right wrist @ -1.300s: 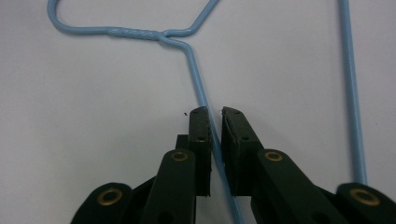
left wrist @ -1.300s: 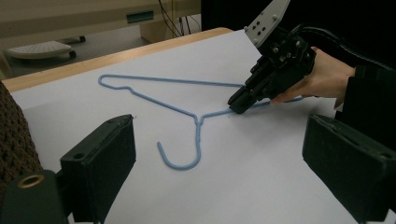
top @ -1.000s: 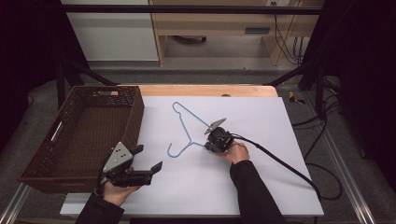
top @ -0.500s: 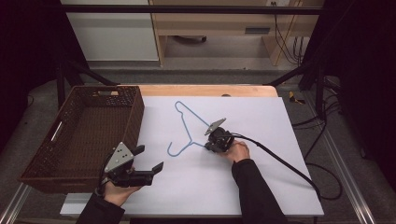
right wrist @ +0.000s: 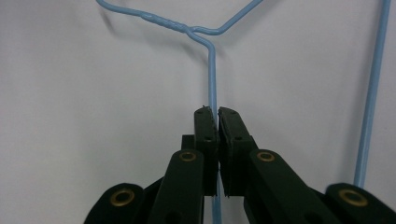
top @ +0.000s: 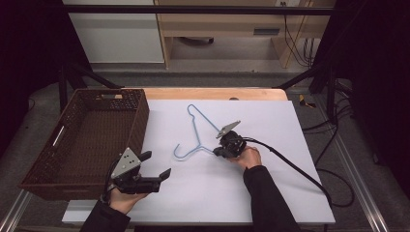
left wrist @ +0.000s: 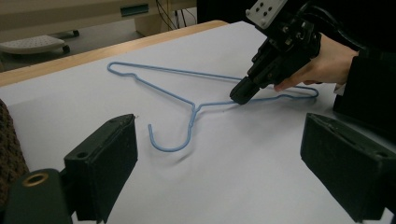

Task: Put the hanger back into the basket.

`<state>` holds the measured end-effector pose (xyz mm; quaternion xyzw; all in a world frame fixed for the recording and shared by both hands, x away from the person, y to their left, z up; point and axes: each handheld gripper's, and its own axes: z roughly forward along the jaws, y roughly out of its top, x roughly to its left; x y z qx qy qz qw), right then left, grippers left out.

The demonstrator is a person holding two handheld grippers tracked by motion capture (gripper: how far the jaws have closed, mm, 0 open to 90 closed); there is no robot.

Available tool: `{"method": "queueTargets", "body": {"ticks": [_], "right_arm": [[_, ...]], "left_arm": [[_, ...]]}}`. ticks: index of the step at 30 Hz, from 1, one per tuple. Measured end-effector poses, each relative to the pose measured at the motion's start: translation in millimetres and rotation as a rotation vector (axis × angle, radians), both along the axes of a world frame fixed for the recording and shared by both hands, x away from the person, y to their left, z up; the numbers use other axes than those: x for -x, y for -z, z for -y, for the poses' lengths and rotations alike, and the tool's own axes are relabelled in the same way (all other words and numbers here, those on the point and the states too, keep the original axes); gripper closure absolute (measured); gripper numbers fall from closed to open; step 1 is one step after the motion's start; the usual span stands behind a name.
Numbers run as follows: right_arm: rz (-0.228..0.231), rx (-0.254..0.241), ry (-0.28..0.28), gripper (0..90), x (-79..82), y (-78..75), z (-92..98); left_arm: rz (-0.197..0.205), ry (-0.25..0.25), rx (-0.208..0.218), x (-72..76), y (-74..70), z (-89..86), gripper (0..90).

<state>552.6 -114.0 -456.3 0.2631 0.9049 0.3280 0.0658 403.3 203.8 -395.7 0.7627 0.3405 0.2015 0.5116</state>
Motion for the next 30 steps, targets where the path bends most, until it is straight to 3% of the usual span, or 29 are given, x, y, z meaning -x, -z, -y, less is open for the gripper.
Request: {"method": "queueTargets", "body": {"ticks": [1, 7, 16, 23, 27, 30], "right_arm": [[0.002, -0.029, 0.002, 87.6, 1.1, -4.1, 2.1], [0.021, -0.07, -0.004, 87.6, 4.0, -14.4, 6.1], [0.02, -0.092, 0.008, 87.7, 5.7, -23.1, 9.3], [0.024, -0.131, 0.007, 87.7, 6.3, -31.8, 13.7], [0.029, -0.142, 0.006, 87.7, 7.3, -36.3, 16.3], [0.032, -0.15, 0.003, 87.6, 7.8, -38.2, 17.6]], "left_arm": [[-0.003, 0.003, -0.003, -0.2, 0.9, 1.4, 10.8], [-0.029, 0.024, -0.022, -2.4, 9.8, 14.0, 10.9], [-0.101, 0.066, -0.053, -8.7, 32.2, 39.3, 11.3], [-0.145, 0.065, -0.03, -21.9, 43.2, 49.3, 11.5], [-0.135, 0.041, -0.017, -33.6, 45.4, 52.7, 11.6], [-0.139, 0.021, 0.027, -43.8, 47.2, 53.1, 12.4]]}}
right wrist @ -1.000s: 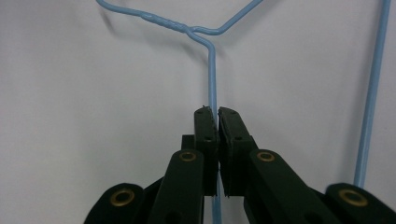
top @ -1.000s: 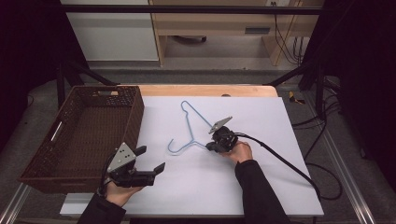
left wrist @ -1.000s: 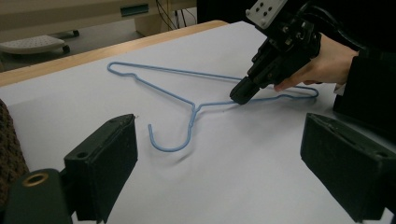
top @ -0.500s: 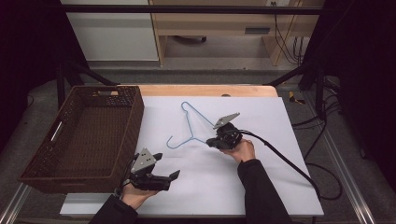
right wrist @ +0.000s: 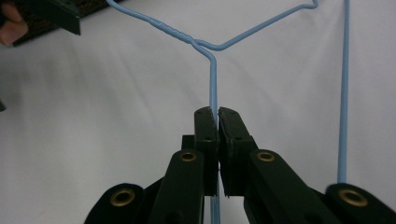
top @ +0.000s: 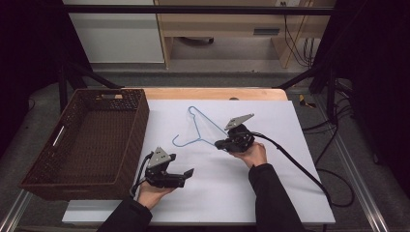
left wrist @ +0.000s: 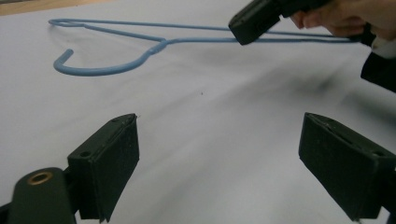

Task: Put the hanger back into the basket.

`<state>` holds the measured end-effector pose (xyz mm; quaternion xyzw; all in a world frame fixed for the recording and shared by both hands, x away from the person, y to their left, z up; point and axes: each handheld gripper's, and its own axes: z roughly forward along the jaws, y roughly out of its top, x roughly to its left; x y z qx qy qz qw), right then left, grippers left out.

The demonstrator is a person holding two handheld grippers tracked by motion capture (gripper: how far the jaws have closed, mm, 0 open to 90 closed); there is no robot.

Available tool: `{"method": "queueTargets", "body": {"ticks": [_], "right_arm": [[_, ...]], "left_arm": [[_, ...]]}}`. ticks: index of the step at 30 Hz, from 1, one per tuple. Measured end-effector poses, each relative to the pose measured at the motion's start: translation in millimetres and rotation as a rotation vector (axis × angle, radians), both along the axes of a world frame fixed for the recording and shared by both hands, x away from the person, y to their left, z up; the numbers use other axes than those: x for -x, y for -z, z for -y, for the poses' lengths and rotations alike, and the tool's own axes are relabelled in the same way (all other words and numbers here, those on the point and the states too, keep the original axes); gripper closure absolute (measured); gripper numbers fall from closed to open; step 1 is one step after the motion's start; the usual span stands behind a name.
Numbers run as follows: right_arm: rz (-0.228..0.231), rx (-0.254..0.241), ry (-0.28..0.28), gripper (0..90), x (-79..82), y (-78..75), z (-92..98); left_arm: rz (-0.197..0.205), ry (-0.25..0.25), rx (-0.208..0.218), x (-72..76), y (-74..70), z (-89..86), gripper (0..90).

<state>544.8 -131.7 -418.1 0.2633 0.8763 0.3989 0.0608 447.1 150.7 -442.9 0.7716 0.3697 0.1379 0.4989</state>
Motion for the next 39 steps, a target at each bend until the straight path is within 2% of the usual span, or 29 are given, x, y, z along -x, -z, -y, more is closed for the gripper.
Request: {"method": "queueTargets", "body": {"ticks": [7, 10, 17, 22, 26, 29, 35, 39], "right_arm": [[-0.002, -0.016, -0.002, 87.6, 1.9, -1.4, 1.8], [-0.006, -0.019, -0.001, 87.6, 3.2, -2.8, 2.6], [0.001, -0.04, -0.014, 87.5, 4.6, -4.3, 5.0], [-0.004, -0.047, -0.013, 87.5, 5.6, -4.0, 5.6], [-0.007, -0.043, -0.015, 87.5, 6.7, -2.9, 5.1], [-0.005, -0.043, -0.017, 87.5, 7.4, -3.3, 5.3], [0.0, -0.05, -0.022, 87.5, 8.2, -3.5, 6.2], [-0.005, -0.049, -0.022, 87.4, 8.2, -2.3, 5.9]], "left_arm": [[0.013, -0.039, 0.029, -23.6, 8.5, 5.4, 16.7], [0.002, -0.054, 0.082, -34.3, 11.7, 6.8, 19.9], [0.029, -0.067, 0.135, -48.0, 16.8, 10.9, 28.7], [0.042, -0.047, 0.12, -50.5, 19.1, 12.0, 36.0], [0.042, -0.031, 0.104, -54.8, 14.6, 14.3, 40.1], [0.046, -0.02, 0.128, -58.1, 10.3, 16.7, 43.1], [0.039, -0.01, 0.121, -62.3, 8.8, 22.8, 53.5], [0.037, -0.011, 0.12, -64.3, 9.3, 24.5, 63.9]]}}
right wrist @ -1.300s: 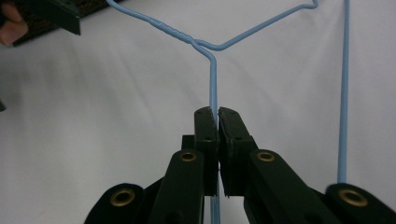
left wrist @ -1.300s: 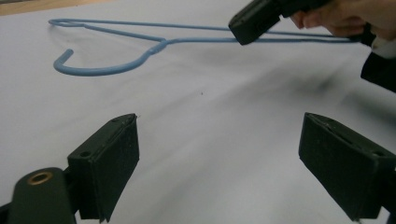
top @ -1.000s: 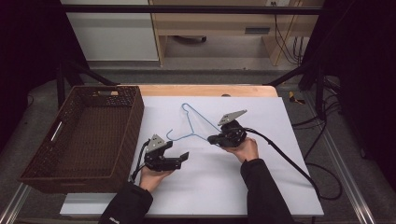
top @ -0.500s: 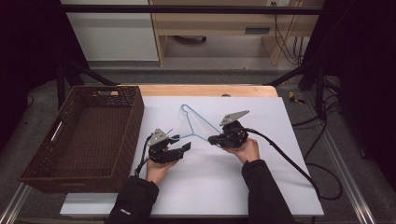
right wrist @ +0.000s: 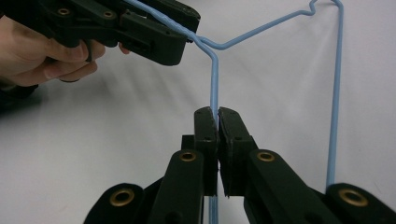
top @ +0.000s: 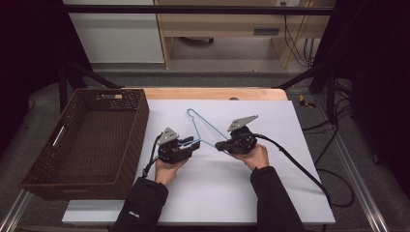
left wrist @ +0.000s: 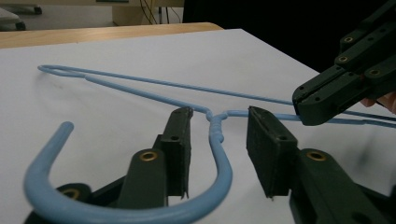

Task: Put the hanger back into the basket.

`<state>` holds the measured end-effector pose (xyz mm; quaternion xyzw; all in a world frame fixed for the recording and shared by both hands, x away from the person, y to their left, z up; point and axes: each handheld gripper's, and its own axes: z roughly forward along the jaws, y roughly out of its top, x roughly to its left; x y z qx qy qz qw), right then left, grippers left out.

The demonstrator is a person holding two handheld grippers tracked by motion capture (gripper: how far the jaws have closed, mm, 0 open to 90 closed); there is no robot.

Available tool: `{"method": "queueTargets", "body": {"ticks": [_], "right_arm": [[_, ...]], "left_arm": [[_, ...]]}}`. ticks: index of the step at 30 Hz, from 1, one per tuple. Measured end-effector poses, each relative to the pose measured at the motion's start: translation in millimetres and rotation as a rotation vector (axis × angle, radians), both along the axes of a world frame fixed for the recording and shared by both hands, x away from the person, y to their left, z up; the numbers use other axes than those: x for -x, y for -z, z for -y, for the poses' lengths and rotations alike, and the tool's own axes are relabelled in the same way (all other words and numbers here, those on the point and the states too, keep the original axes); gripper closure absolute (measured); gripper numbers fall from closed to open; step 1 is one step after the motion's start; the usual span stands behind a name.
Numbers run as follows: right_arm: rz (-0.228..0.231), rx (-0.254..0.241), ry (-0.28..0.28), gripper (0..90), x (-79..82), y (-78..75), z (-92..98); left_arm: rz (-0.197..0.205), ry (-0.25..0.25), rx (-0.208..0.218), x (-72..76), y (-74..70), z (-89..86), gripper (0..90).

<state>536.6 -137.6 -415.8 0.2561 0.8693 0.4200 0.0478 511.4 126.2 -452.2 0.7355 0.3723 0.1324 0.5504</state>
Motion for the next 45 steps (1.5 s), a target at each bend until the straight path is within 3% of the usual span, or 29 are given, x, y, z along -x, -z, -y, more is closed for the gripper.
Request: {"method": "queueTargets", "body": {"ticks": [7, 10, 18, 24, 28, 31, 34, 39, 45], "right_arm": [[-0.011, 0.009, 0.005, 87.4, 0.4, 3.4, -0.8], [-0.003, 0.012, -0.001, 87.3, -0.1, 5.6, -0.1], [-0.012, 0.021, 0.016, 87.1, 2.4, 8.5, -1.7], [0.014, 0.05, 0.027, 85.9, 6.5, 10.4, -4.4], [0.072, 0.061, 0.05, 72.8, 13.7, 4.6, -4.4], [0.103, 0.064, 0.05, 64.2, 18.4, 0.5, -3.9], [0.099, 0.082, 0.033, 55.8, 20.1, 2.9, -6.3], [0.112, 0.093, 0.046, 54.8, 20.1, 8.8, -10.7], [0.114, 0.137, 0.06, 64.1, 16.6, 21.1, -19.7]], "left_arm": [[0.006, -0.008, 0.001, 0.1, 0.7, 1.7, 81.0], [0.006, 0.003, 0.008, 0.5, -0.1, 1.1, 83.9], [0.031, -0.008, -0.024, 3.2, -3.4, 4.8, 84.7], [0.04, -0.015, -0.046, 5.1, -4.0, 8.3, 84.7], [0.044, -0.028, -0.077, 5.7, -4.4, 8.8, 84.7], [0.037, -0.031, -0.069, 5.4, -4.3, 8.5, 84.6], [0.036, -0.035, -0.076, 5.9, -5.2, 8.8, 84.6], [0.036, -0.039, -0.081, 7.4, -6.8, 10.3, 84.6], [0.037, -0.04, -0.087, 8.6, -9.0, 15.6, 84.6]]}}
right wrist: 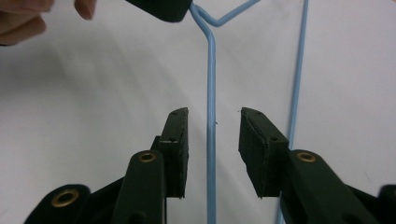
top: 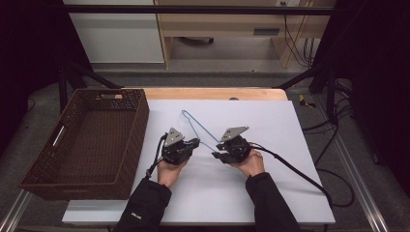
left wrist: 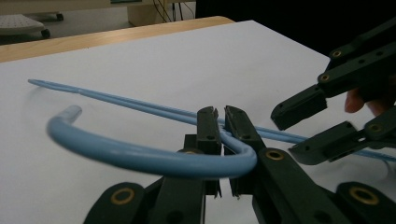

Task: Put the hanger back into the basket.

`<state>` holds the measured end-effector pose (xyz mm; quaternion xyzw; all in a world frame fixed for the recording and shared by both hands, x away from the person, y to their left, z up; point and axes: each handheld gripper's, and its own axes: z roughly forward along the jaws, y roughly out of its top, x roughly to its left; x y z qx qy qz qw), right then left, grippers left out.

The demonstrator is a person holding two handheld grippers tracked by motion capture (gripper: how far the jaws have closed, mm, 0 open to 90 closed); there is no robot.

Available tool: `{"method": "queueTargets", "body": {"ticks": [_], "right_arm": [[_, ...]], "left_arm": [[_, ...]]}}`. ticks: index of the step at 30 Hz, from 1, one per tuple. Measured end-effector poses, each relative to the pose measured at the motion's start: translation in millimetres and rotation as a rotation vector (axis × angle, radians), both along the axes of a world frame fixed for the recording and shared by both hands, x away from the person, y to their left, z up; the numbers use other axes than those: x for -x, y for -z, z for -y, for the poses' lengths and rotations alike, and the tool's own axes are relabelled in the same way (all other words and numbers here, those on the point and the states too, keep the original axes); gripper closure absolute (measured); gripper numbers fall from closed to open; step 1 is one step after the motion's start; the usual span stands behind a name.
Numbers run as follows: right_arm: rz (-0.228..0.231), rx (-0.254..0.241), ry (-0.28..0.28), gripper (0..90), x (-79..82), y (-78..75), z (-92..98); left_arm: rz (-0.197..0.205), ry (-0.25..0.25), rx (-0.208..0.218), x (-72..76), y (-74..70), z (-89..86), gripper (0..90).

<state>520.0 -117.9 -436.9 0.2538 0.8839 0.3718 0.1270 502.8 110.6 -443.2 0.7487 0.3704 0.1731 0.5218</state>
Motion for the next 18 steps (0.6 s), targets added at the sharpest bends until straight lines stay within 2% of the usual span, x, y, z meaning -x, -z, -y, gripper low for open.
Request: {"method": "queueTargets", "body": {"ticks": [3, 7, 12, 15, 18], "right_arm": [[0.008, 0.045, 0.005, 71.4, -1.1, 4.3, -5.4], [-0.013, 0.04, 0.013, 85.5, -2.7, 5.3, -6.4], [-0.017, 0.04, 0.014, 87.1, -2.0, 5.1, -6.4], [-0.026, 0.02, 0.012, 87.3, -1.8, 4.5, -6.1], [-0.021, 0.012, 0.023, 87.4, -2.3, 0.8, -3.2]], "left_arm": [[0.002, 0.006, -0.018, 0.8, -1.5, 2.6, 84.6], [0.004, 0.004, -0.018, 1.3, -1.2, 4.6, 84.5], [0.006, 0.009, -0.022, 1.4, -1.5, 4.1, 84.4], [0.014, 0.023, -0.014, 2.7, -3.4, 2.2, 83.2], [0.027, 0.046, -0.021, 6.8, -8.7, -1.1, 72.6]]}}
